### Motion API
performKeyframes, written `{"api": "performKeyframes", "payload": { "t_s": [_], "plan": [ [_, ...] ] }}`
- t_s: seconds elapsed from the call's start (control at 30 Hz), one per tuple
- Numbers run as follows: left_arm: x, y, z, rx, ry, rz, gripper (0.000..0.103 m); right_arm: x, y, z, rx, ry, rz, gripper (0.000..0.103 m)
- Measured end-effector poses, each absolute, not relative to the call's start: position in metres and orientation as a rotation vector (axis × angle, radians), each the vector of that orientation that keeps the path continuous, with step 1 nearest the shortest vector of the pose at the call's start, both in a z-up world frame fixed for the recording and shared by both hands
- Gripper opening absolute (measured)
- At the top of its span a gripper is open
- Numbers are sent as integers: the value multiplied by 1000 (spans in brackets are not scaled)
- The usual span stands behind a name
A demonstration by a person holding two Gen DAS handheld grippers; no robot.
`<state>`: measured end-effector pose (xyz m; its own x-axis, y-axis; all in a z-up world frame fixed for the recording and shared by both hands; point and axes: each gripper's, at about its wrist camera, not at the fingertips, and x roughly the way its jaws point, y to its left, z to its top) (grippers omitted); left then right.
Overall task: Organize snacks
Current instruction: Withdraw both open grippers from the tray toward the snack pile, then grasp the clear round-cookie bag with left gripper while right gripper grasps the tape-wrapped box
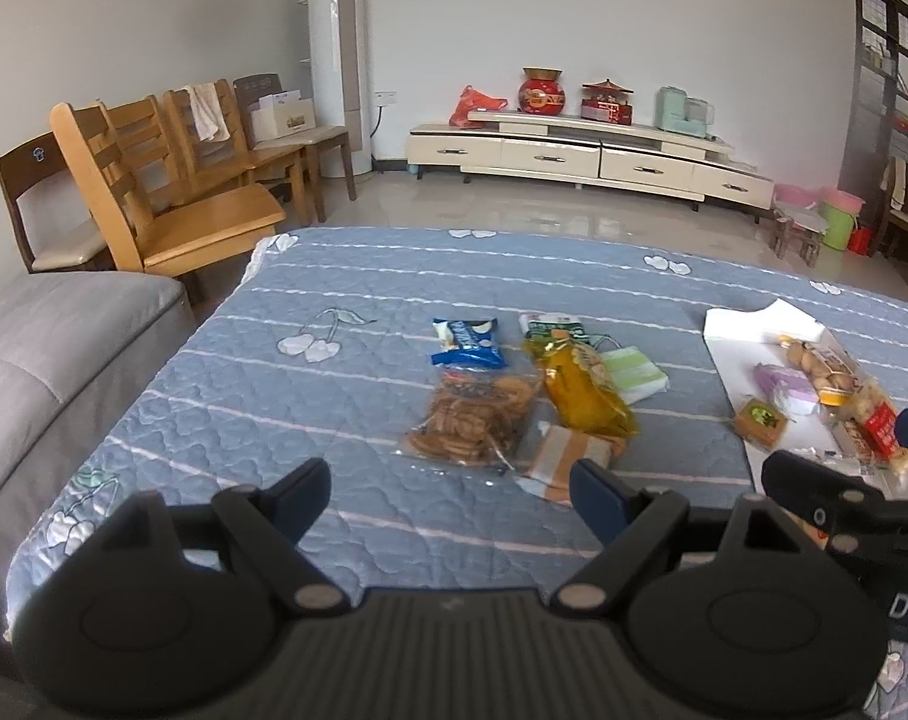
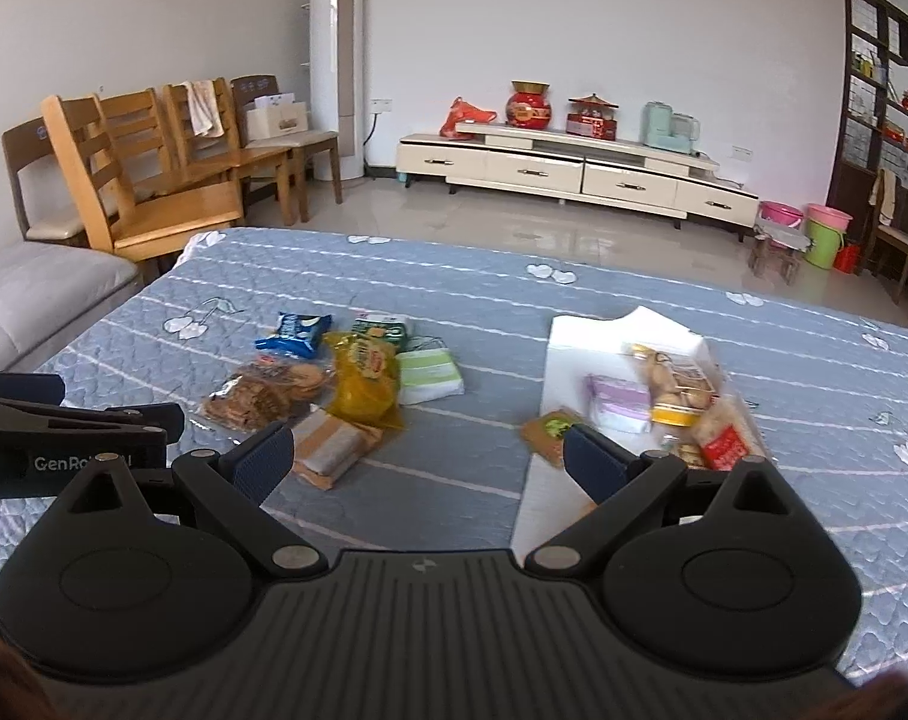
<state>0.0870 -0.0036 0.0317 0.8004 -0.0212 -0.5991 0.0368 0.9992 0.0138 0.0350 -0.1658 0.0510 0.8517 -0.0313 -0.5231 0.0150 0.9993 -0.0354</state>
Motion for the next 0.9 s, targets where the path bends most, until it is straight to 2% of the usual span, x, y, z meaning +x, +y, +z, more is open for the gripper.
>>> {"api": "performKeyframes", "payload": {
  "t_s": [0.9],
  "plan": [
    [111, 29, 9, -10, 685, 19, 87, 62, -145, 29, -46, 599, 39, 103]
  ]
}}
